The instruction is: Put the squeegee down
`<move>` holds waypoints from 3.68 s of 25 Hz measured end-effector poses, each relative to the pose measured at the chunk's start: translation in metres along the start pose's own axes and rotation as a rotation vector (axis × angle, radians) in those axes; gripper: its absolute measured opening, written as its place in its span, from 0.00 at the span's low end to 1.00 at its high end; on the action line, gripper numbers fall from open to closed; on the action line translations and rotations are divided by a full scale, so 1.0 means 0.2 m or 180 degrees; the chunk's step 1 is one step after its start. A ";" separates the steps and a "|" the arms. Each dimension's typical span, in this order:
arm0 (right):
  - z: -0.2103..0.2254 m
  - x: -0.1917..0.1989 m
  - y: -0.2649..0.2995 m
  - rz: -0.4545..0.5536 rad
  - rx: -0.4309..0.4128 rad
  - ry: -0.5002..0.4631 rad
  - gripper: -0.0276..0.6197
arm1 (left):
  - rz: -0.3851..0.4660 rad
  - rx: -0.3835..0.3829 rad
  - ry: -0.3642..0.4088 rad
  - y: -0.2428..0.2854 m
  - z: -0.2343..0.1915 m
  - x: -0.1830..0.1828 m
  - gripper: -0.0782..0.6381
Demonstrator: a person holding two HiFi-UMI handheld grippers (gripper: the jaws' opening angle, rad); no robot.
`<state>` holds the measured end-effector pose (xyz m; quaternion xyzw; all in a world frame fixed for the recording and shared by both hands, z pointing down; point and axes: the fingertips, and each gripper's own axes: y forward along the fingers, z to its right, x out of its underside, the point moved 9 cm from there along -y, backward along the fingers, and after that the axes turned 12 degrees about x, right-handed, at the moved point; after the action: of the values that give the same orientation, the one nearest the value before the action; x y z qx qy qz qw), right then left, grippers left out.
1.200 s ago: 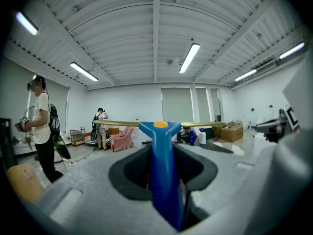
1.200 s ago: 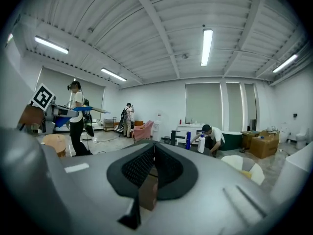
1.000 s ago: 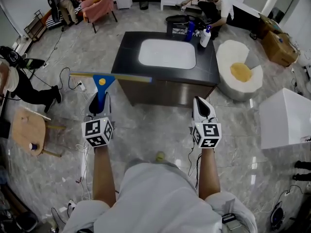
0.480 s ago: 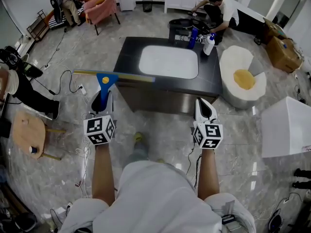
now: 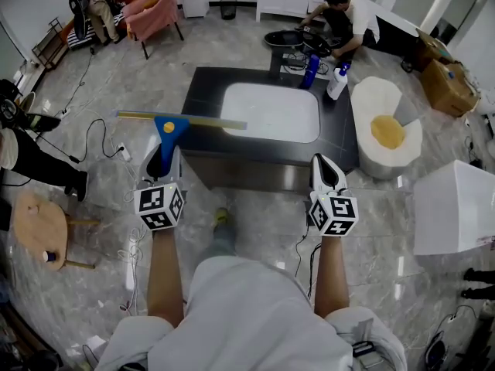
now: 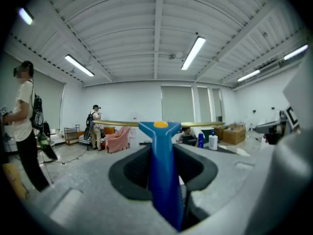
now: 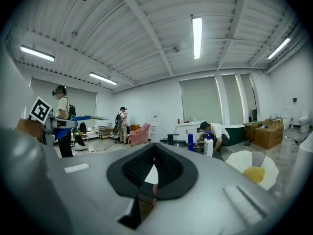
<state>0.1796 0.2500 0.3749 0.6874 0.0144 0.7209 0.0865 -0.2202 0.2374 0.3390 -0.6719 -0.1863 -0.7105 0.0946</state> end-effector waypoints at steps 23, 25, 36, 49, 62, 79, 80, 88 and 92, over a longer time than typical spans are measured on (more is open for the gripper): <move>-0.43 -0.17 1.17 -0.0151 0.0306 0.0020 0.05 | -0.0153 0.0456 -0.0139 1.11 -0.96 -0.08 0.29; -0.43 -0.16 1.21 -0.0170 0.0349 0.0050 0.05 | -0.0172 0.0486 -0.0144 1.15 -0.98 -0.07 0.29; -0.40 -0.14 1.39 -0.0251 0.0357 -0.0096 0.05 | -0.0259 0.0546 -0.0226 1.38 -1.01 -0.04 0.29; -0.18 -0.15 1.85 -0.0285 0.0072 -0.0119 0.05 | -0.0425 0.0386 -0.0336 1.85 -0.95 -0.04 0.30; -0.01 -0.06 2.13 -0.0387 -0.0167 -0.0169 0.05 | -0.0749 0.0304 -0.0484 2.33 -0.86 0.13 0.30; 0.07 0.04 2.37 -0.0503 -0.0319 -0.0182 0.05 | -0.1306 0.0148 -0.0644 2.68 -0.90 0.50 0.30; 0.07 0.05 2.38 -0.0517 -0.0330 -0.0187 0.05 | -0.1352 0.0147 -0.0654 2.70 -0.90 0.52 0.30; 0.11 0.11 2.47 -0.0631 -0.0388 -0.0185 0.05 | -0.1583 0.0141 -0.0753 2.82 -0.88 0.69 0.30; 0.13 0.13 2.50 -0.0683 -0.0393 -0.0179 0.05 | -0.1676 0.0097 -0.0863 2.86 -0.88 0.77 0.30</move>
<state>0.1511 -0.2404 0.4722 0.6952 0.0411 0.6875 0.2057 -0.1740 -0.3353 0.5646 -0.6878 -0.3757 -0.6115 -0.1086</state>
